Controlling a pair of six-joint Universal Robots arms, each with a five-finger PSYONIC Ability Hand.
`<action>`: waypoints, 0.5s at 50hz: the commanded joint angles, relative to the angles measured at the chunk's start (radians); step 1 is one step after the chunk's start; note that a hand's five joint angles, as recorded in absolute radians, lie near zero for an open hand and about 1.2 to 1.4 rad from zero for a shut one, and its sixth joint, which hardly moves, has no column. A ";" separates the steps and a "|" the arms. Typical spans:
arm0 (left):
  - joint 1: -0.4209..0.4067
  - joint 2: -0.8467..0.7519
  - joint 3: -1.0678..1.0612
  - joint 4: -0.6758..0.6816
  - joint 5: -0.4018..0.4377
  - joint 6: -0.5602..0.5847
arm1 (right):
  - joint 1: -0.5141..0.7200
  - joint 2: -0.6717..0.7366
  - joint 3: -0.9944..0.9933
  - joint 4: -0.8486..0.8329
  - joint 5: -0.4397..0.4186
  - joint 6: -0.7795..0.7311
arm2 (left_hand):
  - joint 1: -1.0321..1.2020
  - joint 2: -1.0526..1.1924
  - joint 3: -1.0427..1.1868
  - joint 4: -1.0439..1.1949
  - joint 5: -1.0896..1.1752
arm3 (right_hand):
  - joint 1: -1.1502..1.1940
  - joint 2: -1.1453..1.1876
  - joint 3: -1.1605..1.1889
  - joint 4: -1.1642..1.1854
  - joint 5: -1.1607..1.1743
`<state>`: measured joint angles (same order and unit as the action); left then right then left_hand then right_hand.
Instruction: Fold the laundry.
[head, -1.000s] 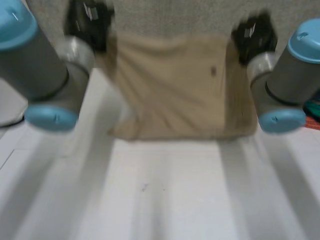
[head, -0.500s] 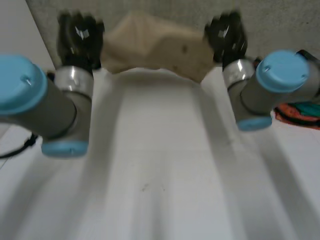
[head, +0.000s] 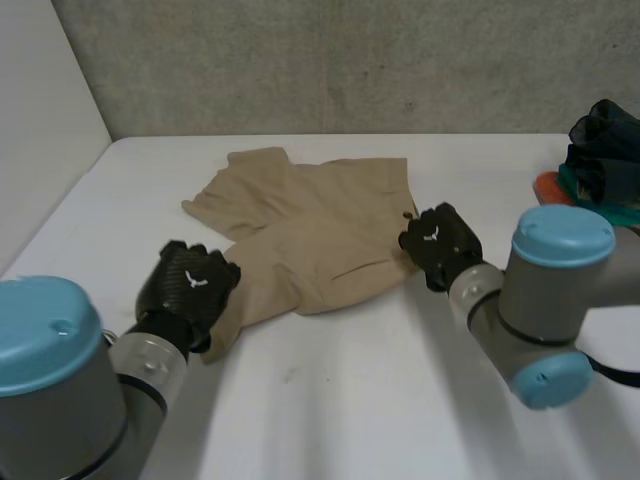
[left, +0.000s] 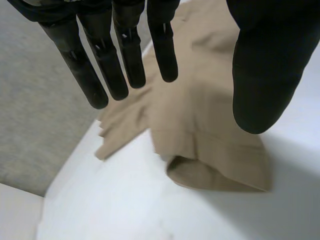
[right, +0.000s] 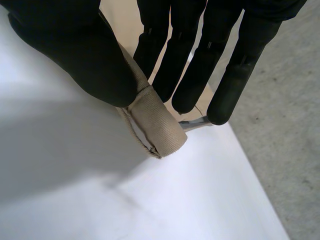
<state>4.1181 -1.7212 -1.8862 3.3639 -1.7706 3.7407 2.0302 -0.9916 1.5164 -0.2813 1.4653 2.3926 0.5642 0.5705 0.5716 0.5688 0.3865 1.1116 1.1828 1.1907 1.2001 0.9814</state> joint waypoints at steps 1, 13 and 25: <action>0.051 0.065 0.050 -0.015 0.036 -0.016 | -0.001 -0.059 0.139 -0.006 0.000 0.002 | 0.022 0.016 0.015 0.018 0.025 | 0.285 0.213 0.206 0.196 0.240; 0.117 -0.129 0.182 -0.043 0.194 -0.209 | 0.002 -0.070 0.179 -0.022 0.000 0.002 | 0.128 0.121 0.120 0.123 0.131 | 0.285 0.213 0.206 0.196 0.240; 0.154 -0.305 0.289 -0.133 0.203 -0.214 | -0.001 -0.070 0.176 -0.024 0.001 0.000 | 0.160 0.154 0.153 0.156 0.163 | 0.285 0.213 0.206 0.196 0.240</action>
<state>4.2589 -1.9719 -1.6327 3.2502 -1.5681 3.5248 2.0316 -1.0616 1.6932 -0.3054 1.4664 2.3932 0.6308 0.6270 0.6271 0.6312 0.4554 1.1118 1.1828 1.1907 1.2001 0.9814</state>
